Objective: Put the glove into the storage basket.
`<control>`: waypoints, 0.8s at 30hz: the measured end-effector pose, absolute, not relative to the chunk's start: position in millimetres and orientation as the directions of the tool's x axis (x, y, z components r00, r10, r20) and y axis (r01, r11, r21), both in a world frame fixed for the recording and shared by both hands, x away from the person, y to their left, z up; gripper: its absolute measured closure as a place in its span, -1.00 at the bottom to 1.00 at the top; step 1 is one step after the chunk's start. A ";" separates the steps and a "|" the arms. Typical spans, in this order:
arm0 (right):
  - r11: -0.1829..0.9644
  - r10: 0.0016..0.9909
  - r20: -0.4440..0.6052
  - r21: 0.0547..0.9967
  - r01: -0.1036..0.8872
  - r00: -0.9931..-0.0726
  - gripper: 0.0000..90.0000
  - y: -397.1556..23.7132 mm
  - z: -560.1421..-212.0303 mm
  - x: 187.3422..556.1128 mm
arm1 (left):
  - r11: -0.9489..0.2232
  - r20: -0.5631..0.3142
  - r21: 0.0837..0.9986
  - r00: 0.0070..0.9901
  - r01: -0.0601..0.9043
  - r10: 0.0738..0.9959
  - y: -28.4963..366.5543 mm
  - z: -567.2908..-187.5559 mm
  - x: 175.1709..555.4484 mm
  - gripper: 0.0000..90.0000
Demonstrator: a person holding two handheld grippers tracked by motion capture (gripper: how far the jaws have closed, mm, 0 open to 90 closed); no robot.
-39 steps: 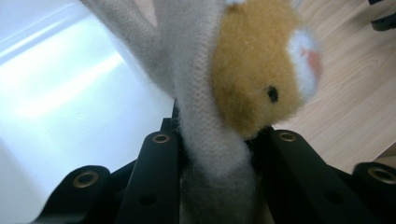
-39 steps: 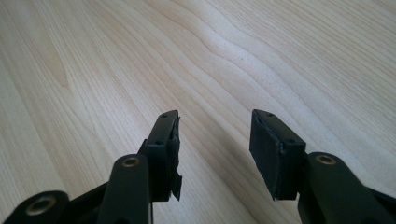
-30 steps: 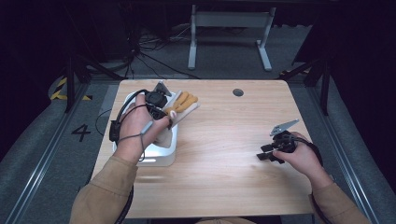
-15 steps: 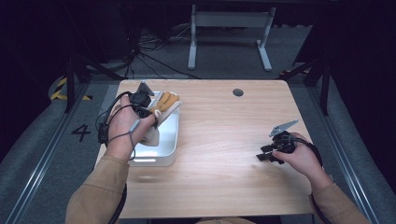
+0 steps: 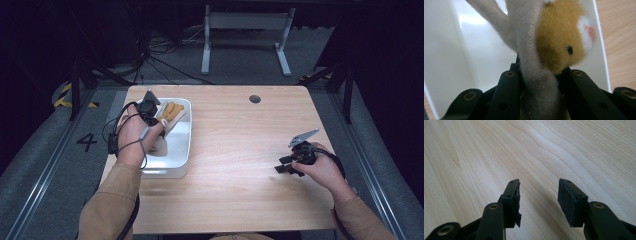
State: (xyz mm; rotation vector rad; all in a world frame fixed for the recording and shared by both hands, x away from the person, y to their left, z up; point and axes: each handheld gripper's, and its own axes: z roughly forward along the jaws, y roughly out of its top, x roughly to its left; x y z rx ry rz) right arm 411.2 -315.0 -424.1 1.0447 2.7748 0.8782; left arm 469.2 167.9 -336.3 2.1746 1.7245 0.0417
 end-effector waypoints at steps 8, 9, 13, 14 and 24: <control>0.611 0.618 0.151 0.524 0.593 -0.771 0.18 -316.4 -426.1 411.0 | -0.168 -0.227 0.266 0.231 0.949 0.946 169.2 -360.5 477.4 0.63; 0.612 0.618 0.152 0.523 0.593 -0.771 0.18 -316.8 -426.5 411.2 | -0.166 -0.228 0.262 0.228 0.951 0.947 169.3 -363.3 478.6 0.63; 0.605 0.625 0.153 0.524 0.599 -0.765 0.18 -318.0 -426.8 410.0 | -0.155 -0.232 0.246 0.214 0.957 0.949 170.1 -372.1 482.3 0.63; 0.606 0.624 0.153 0.524 0.598 -0.766 0.17 -318.3 -426.8 409.7 | -0.151 -0.237 0.242 0.209 0.959 0.949 170.6 -375.0 483.1 0.62; 0.603 0.629 0.158 0.520 0.605 -0.762 0.17 -323.0 -429.2 406.3 | -0.121 -0.246 0.208 0.172 0.971 0.954 173.0 -392.6 489.9 0.62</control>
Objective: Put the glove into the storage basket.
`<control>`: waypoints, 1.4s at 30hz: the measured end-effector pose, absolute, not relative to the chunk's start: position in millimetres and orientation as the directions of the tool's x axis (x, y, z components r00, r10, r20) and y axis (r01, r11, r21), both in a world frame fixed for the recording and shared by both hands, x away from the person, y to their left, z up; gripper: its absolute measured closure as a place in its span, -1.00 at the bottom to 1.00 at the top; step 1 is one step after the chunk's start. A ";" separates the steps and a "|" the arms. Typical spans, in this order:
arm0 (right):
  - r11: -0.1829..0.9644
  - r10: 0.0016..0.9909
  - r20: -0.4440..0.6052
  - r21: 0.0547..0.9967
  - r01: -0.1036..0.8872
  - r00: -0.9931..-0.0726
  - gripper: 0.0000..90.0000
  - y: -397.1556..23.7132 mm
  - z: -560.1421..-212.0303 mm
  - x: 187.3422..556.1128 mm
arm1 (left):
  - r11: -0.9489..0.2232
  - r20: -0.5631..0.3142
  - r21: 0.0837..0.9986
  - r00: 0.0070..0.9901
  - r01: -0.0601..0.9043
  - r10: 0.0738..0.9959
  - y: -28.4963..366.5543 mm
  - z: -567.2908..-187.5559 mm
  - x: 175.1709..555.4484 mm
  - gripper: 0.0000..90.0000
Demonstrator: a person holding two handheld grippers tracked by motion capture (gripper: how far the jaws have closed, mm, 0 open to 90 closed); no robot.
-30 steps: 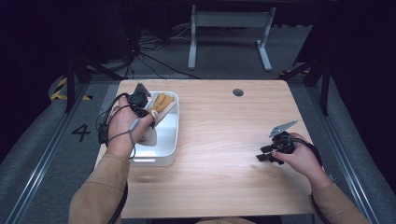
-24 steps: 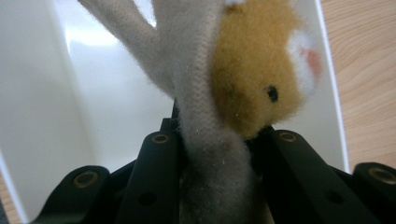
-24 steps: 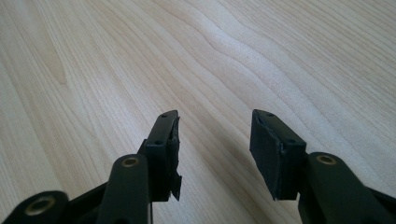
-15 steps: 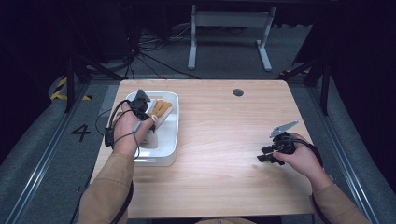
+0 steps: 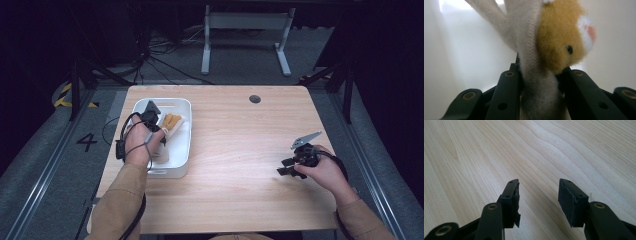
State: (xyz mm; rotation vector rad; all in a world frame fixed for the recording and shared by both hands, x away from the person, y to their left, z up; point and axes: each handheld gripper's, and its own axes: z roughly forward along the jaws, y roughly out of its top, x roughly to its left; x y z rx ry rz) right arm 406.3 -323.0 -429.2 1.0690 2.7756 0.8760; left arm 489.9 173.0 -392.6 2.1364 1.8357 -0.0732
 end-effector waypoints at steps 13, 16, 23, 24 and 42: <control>0.594 0.640 0.162 0.517 0.617 -0.751 0.16 -328.4 -430.2 402.3 | -0.122 -0.251 0.152 0.158 0.981 0.955 165.0 -411.8 498.9 0.60; 0.589 0.643 0.163 0.520 0.619 -0.748 0.16 -330.0 -429.8 401.3 | -0.126 -0.247 0.142 0.159 0.982 0.956 163.9 -413.6 500.0 0.60; 0.586 0.647 0.162 0.521 0.621 -0.746 0.15 -331.4 -430.2 400.6 | -0.115 -0.256 0.140 0.148 0.984 0.955 163.5 -417.8 501.0 0.56; 0.586 0.647 0.162 0.521 0.621 -0.745 0.15 -331.4 -430.1 400.6 | -0.116 -0.257 0.139 0.149 0.983 0.955 163.6 -417.8 501.2 0.54; 0.585 0.643 0.160 0.528 0.615 -0.749 0.12 -330.8 -429.0 400.5 | -0.161 -0.169 0.199 0.195 0.967 0.966 163.9 -397.9 492.7 -0.52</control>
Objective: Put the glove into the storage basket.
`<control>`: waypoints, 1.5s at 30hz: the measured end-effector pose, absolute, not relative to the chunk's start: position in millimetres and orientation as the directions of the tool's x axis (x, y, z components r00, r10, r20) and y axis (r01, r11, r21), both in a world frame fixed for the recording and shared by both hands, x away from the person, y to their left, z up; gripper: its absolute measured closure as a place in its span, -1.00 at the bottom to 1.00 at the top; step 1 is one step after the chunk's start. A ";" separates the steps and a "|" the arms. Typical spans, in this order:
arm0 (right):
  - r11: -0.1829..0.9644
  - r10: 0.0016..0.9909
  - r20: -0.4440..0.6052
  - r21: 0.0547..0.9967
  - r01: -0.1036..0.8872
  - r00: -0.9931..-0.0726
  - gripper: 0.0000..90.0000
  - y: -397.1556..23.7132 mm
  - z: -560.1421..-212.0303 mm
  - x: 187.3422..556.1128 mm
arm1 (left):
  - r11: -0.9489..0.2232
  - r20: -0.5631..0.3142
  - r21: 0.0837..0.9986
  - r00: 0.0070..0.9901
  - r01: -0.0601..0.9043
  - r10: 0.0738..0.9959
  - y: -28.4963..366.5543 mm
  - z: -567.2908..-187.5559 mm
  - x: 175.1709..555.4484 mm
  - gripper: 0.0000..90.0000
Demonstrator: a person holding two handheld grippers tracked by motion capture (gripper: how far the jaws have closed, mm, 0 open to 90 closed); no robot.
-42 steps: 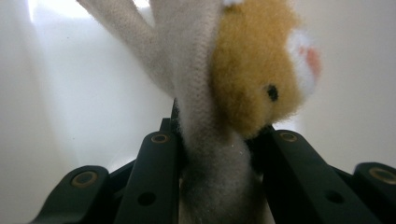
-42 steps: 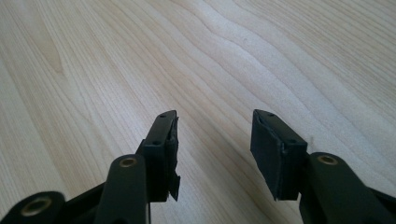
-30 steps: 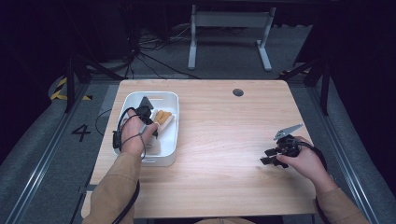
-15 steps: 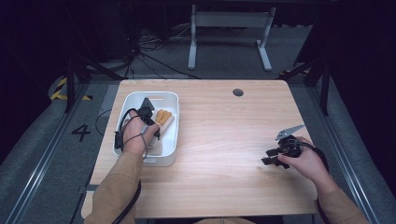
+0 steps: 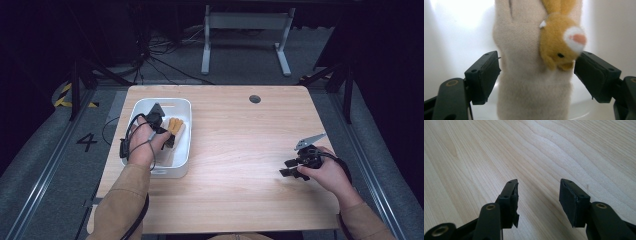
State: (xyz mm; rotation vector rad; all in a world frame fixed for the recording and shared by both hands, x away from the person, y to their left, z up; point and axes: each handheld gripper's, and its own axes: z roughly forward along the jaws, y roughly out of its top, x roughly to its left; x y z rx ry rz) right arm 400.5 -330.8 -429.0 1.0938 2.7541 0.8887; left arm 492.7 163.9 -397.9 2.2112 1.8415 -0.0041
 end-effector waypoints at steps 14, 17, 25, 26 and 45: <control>0.584 0.648 0.155 0.527 0.617 -0.746 0.11 -331.0 -430.4 398.6 | -0.278 -0.152 0.369 0.353 0.887 0.923 136.9 -330.8 452.5 -0.39; 0.577 0.653 0.156 0.531 0.620 -0.741 0.11 -332.4 -430.0 397.1 | -0.324 -0.149 0.396 0.408 0.859 0.901 121.9 -320.6 443.7 -0.38; 0.565 0.664 0.155 0.536 0.627 -0.731 0.11 -337.8 -428.7 394.5 | -0.431 -0.123 0.423 0.521 0.797 0.844 86.0 -307.2 427.2 -0.38; 0.568 0.662 0.153 0.537 0.624 -0.734 0.11 -338.4 -428.9 394.5 | -0.446 -0.123 0.428 0.539 0.786 0.833 80.9 -305.4 424.6 -0.38; 0.559 0.668 0.160 0.537 0.632 -0.727 0.10 -341.3 -430.7 393.2 | -0.616 -0.171 0.481 0.756 0.624 0.632 28.9 -342.5 401.9 -0.29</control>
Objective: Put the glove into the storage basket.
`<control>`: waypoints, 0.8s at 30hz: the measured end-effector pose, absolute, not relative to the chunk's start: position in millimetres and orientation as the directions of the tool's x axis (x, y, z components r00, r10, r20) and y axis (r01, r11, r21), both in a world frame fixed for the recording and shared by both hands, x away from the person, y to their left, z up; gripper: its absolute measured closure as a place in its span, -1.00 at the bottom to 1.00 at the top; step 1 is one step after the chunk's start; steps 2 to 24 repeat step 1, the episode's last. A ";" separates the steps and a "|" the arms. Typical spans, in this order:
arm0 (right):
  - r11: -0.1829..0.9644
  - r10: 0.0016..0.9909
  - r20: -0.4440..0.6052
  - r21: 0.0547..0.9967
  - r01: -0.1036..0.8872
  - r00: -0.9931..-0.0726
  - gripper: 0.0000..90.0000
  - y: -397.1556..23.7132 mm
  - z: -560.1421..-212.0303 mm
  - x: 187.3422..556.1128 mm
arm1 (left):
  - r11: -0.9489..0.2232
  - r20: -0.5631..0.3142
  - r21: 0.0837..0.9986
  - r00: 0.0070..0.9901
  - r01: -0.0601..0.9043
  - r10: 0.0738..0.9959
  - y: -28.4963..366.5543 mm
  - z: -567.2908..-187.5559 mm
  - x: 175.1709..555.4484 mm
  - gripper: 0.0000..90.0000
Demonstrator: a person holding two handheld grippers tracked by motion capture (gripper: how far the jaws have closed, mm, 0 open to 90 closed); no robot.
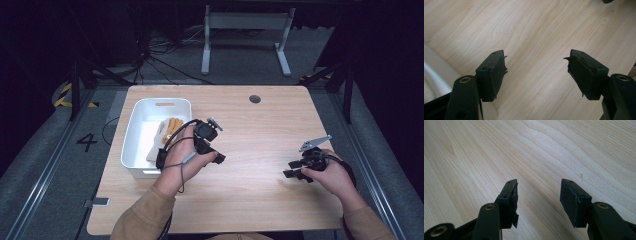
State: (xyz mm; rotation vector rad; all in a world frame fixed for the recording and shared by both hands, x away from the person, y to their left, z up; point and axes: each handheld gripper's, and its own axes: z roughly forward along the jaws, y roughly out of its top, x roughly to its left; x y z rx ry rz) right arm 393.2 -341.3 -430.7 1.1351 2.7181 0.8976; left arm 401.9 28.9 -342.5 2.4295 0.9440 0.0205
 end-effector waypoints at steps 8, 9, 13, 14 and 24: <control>0.558 0.671 0.160 0.535 0.635 -0.724 0.10 -340.9 -431.1 393.5 | -0.621 -0.167 0.484 0.762 0.617 0.626 26.8 -345.4 400.2 -0.29; 0.558 0.671 0.160 0.535 0.635 -0.724 0.10 -340.9 -431.1 393.5 | -0.621 -0.167 0.484 0.762 0.617 0.626 26.8 -345.4 400.2 -0.29; 0.558 0.671 0.160 0.535 0.635 -0.724 0.10 -340.9 -431.1 393.5 | -0.621 -0.167 0.484 0.762 0.617 0.626 26.8 -345.4 400.2 -0.29; 0.558 0.671 0.160 0.535 0.635 -0.724 0.10 -340.9 -431.1 393.5 | -0.621 -0.167 0.484 0.762 0.617 0.626 26.8 -345.4 400.2 -0.29; 0.558 0.671 0.160 0.535 0.635 -0.724 0.10 -340.9 -431.1 393.5 | -0.621 -0.167 0.484 0.762 0.617 0.626 26.8 -345.4 400.2 -0.29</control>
